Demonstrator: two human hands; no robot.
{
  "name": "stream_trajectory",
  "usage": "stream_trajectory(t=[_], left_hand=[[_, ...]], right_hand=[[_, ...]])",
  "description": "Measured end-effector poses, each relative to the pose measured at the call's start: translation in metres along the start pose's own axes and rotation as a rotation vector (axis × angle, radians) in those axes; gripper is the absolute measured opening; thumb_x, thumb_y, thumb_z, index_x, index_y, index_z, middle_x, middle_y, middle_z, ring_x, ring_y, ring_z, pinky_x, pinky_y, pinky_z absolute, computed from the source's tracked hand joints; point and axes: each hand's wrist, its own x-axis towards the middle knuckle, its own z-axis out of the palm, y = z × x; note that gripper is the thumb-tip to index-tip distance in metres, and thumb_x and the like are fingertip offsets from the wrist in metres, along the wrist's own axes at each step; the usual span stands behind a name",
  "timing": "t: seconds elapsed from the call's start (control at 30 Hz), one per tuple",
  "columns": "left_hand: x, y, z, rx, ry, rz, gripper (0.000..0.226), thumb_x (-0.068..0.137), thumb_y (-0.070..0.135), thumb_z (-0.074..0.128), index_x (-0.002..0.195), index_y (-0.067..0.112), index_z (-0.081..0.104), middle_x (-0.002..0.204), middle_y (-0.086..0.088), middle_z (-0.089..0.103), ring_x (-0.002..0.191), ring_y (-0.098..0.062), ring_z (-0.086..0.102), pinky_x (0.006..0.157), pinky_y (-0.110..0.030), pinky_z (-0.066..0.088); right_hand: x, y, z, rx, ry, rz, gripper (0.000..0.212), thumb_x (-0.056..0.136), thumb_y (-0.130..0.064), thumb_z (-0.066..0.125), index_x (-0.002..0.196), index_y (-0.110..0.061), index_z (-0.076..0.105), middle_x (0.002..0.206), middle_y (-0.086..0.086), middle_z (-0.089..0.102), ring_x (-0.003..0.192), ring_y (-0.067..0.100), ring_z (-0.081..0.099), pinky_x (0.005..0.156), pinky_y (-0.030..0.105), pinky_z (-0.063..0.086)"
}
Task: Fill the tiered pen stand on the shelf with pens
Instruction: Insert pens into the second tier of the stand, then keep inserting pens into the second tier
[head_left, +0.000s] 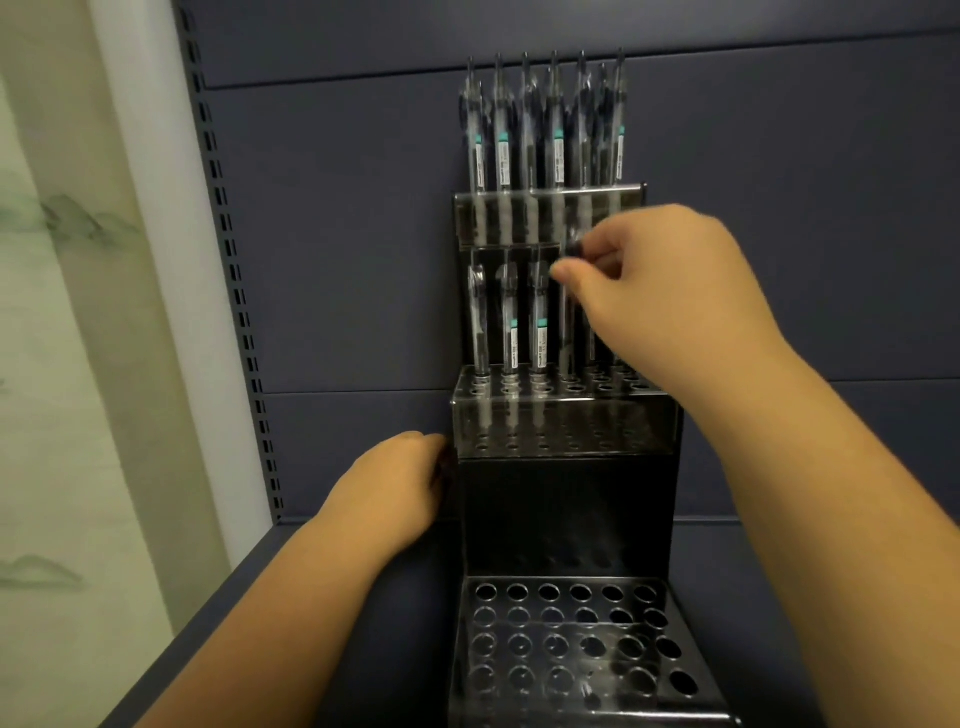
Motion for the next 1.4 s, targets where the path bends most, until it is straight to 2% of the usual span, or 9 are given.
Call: stream_trajectory(t=[0.23, 0.43, 0.57, 0.7, 0.83, 0.93, 1.03, 1.13, 1.4], left_hand=[[-0.001, -0.002, -0.001, -0.030, -0.001, -0.001, 0.012, 0.096, 0.022, 0.054, 0.105, 0.019, 0.062, 0.102, -0.001, 0.061, 0.092, -0.023, 0.061, 0.083, -0.043, 0.055], [0.001, -0.003, 0.005, -0.012, 0.077, -0.005, 0.006, 0.096, 0.018, 0.051, 0.093, 0.020, 0.056, 0.091, 0.004, 0.050, 0.082, -0.019, 0.054, 0.069, -0.034, 0.047], [0.008, -0.012, 0.011, -0.005, 0.282, -0.051, 0.014, 0.094, 0.018, 0.053, 0.105, 0.018, 0.062, 0.100, -0.004, 0.055, 0.092, -0.029, 0.058, 0.066, -0.035, 0.040], [0.003, -0.007, -0.012, -0.033, 0.522, -0.089, 0.035, 0.088, 0.006, 0.049, 0.118, 0.011, 0.066, 0.110, -0.021, 0.061, 0.099, -0.044, 0.055, 0.075, -0.047, 0.047], [-0.012, 0.012, -0.060, -0.157, 0.918, 0.060, 0.030, 0.088, 0.008, 0.047, 0.112, 0.007, 0.064, 0.110, -0.025, 0.057, 0.102, -0.046, 0.050, 0.085, -0.053, 0.041], [-0.038, 0.038, -0.083, -0.283, 1.071, 0.293, 0.023, 0.092, 0.013, 0.048, 0.110, 0.005, 0.059, 0.112, -0.024, 0.055, 0.107, -0.043, 0.051, 0.094, -0.048, 0.038], [-0.055, 0.082, -0.087, -0.243, 1.025, 0.490, 0.022, 0.091, 0.012, 0.052, 0.109, 0.002, 0.061, 0.108, -0.022, 0.058, 0.101, -0.041, 0.052, 0.088, -0.043, 0.036], [-0.062, 0.136, -0.079, -0.173, 0.825, 0.638, 0.029, 0.089, 0.020, 0.052, 0.113, 0.006, 0.061, 0.112, -0.016, 0.058, 0.101, -0.038, 0.052, 0.086, -0.047, 0.043], [-0.075, 0.303, -0.007, 0.084, 0.254, 0.740, 0.032, 0.095, 0.036, 0.051, 0.120, 0.017, 0.055, 0.116, -0.002, 0.056, 0.105, -0.025, 0.055, 0.080, -0.039, 0.048]], right_hand=[[-0.002, 0.002, 0.000, -0.022, -0.189, 0.091, 0.027, 0.096, -0.047, 0.064, 0.095, -0.021, 0.071, 0.083, -0.001, 0.073, 0.078, 0.017, 0.067, 0.075, 0.042, 0.060], [-0.014, 0.001, -0.009, -0.048, -0.182, 0.114, 0.030, 0.096, -0.050, 0.062, 0.099, -0.022, 0.070, 0.085, -0.004, 0.073, 0.077, 0.014, 0.067, 0.076, 0.041, 0.060], [-0.039, 0.007, -0.015, 0.019, 0.011, 0.078, 0.019, 0.097, -0.045, 0.060, 0.106, -0.030, 0.067, 0.085, -0.019, 0.065, 0.079, 0.000, 0.062, 0.070, 0.026, 0.053], [-0.065, 0.038, -0.034, -0.154, 0.111, -0.064, 0.014, 0.099, -0.031, 0.058, 0.106, -0.023, 0.067, 0.093, -0.012, 0.064, 0.084, 0.007, 0.060, 0.074, 0.031, 0.054], [-0.084, 0.084, -0.057, -0.354, 0.050, -0.007, 0.023, 0.097, -0.029, 0.058, 0.113, -0.015, 0.067, 0.104, -0.003, 0.062, 0.093, 0.019, 0.062, 0.081, 0.039, 0.055], [-0.100, 0.113, -0.081, -0.477, -0.052, 0.050, 0.024, 0.098, -0.025, 0.060, 0.117, -0.011, 0.066, 0.108, 0.001, 0.061, 0.100, 0.025, 0.062, 0.083, 0.038, 0.053], [-0.114, 0.132, -0.105, -0.544, -0.151, 0.126, 0.032, 0.099, -0.028, 0.059, 0.128, -0.013, 0.061, 0.122, 0.004, 0.059, 0.110, 0.027, 0.059, 0.088, 0.043, 0.052], [-0.131, 0.151, -0.132, -0.622, -0.214, 0.176, 0.035, 0.099, -0.031, 0.058, 0.130, -0.015, 0.059, 0.123, 0.005, 0.057, 0.109, 0.029, 0.058, 0.082, 0.042, 0.052], [-0.195, 0.236, -0.230, -0.649, -0.319, 0.425, 0.032, 0.099, -0.030, 0.055, 0.126, -0.015, 0.059, 0.127, 0.007, 0.055, 0.108, 0.031, 0.057, 0.089, 0.046, 0.052]])
